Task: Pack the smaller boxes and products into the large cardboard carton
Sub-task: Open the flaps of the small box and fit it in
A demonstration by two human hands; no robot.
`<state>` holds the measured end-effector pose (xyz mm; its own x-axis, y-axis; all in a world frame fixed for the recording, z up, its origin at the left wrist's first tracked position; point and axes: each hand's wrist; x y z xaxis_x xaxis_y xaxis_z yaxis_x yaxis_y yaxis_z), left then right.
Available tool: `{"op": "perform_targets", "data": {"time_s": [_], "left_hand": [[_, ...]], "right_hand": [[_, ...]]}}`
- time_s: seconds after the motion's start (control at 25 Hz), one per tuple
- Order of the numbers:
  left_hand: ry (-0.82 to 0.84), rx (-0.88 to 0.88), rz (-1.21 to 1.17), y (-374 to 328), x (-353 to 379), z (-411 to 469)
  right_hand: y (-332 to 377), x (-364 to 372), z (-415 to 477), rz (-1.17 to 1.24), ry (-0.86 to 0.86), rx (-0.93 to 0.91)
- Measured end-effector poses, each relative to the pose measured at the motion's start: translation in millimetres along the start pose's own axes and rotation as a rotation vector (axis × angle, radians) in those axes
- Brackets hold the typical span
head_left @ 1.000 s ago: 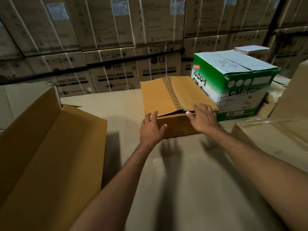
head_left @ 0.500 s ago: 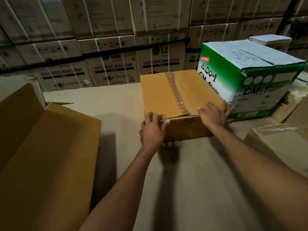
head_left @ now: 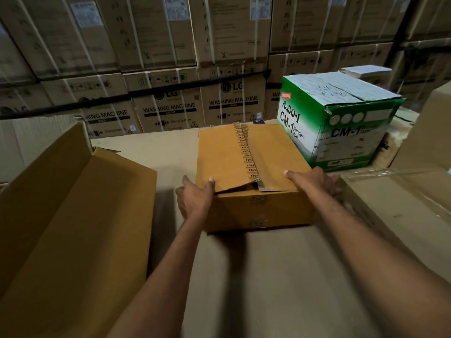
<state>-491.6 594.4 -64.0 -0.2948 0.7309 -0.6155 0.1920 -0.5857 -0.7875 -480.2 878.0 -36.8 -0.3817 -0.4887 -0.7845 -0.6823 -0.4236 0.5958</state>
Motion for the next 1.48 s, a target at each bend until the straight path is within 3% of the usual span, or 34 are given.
{"op": "perform_targets", "data": {"time_s": [0.08,0.16,0.56,1.04,1.24,1.48], "left_hand": [[0.121,-0.088,-0.059,8,-8,-4],[0.163,-0.052,-0.118,8,-11,-19],[-0.077,0.216,-0.341,-1,-100,-139],[-0.050,0.140,-0.388,111,-187,-334],[0.011,0.115,-0.358,146,-202,-399],[0.067,0.202,-0.269,163,-195,-434]], "right_hand": [[-8,-2,0,-0.002,0.076,-0.029],[-14,-4,-5,0.070,0.115,-0.061],[-91,-55,-102,0.336,-0.036,-0.242],[-244,-102,-306,0.139,-0.174,-0.232],[-289,-112,-348,-0.015,-0.163,-0.220],[-320,-117,-356,-0.133,-0.112,-0.229]]}}
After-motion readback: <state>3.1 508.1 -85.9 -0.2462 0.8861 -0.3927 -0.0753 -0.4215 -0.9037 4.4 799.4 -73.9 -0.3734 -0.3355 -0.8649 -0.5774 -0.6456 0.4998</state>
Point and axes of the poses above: each hand's wrist, its own z-axis towards the middle knuckle, its own x-axis out of the palm, y = z × x, and after that the axes turned 6 degrees about x, right-handed
